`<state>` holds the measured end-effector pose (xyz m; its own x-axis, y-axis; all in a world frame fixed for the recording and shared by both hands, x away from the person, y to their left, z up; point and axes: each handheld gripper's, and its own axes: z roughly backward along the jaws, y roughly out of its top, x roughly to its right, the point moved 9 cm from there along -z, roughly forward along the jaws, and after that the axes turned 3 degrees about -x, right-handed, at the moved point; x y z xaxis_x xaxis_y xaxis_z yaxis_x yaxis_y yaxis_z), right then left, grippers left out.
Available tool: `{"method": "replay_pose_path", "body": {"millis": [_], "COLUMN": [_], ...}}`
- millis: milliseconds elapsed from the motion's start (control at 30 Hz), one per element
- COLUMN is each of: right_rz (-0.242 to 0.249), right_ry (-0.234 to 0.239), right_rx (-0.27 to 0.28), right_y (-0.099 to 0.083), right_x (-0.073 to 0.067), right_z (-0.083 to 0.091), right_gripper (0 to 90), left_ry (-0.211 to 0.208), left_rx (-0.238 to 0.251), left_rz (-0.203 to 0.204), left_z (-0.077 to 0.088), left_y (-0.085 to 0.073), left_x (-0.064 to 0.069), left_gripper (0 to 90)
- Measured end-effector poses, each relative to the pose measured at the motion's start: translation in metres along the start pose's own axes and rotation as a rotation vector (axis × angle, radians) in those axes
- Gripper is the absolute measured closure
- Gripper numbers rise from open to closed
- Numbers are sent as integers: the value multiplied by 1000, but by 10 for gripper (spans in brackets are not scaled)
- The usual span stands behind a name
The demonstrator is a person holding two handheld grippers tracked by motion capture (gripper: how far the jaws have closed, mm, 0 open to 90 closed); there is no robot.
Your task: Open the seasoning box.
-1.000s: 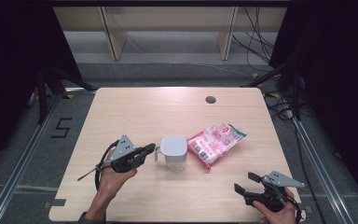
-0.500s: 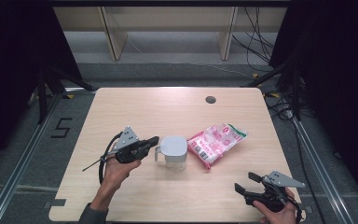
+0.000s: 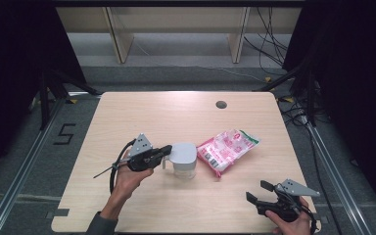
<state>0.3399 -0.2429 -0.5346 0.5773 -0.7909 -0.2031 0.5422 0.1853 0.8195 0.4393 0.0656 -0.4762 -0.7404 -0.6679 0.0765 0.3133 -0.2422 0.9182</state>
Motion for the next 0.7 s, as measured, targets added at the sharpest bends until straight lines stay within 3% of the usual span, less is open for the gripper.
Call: {"method": "replay_pose_path", "body": {"millis": [33,167,200,267,333,367,400,433,500,567,600,633,700], "right_rz": [19,-7,-4,9,2,62,62,98,85,135,135,140,161], "right_ry": [-2,0,-10,-5,-4,-19,-19,-12,-11,12,12,74,73], "right_rx": [9,7,38,48,27,59,59,77,52,91,91,94,84], "right_y": [1,1,5,8,7,14,14,18,20,34,34,42,45], "right_x": [1,0,0,-6,-8,-7,-7,-6,-12,-16,-16,-26,-28], "right_z": [-1,-2,-6,-6,-5,-9,-9,-12,-13,-17,-17,-21,-23], "right_gripper": [239,172,159,160,156,161,161,168,197,306,306,402,434], "left_ry": [0,-4,-6,1,-2,-2,-1,-1,0,-2,-2,7,13], "left_rx": [2,1,0,-4,-1,-2,-2,7,8,11,11,12,13], "left_rz": [2,-1,-2,-4,1,3,6,3,15,21,21,17,13], "left_z": [0,1,1,2,2,2,3,3,3,3,3,3,3], "left_y": [0,-1,-1,-2,-2,-2,-2,-2,-2,-2,-2,-2,-2], "left_x": [0,-1,-1,-1,-1,-2,-2,-2,-1,-2,-2,-2,-3], "left_gripper": [893,893,893,893,893,893,893,893,893,893,892,893,892]}}
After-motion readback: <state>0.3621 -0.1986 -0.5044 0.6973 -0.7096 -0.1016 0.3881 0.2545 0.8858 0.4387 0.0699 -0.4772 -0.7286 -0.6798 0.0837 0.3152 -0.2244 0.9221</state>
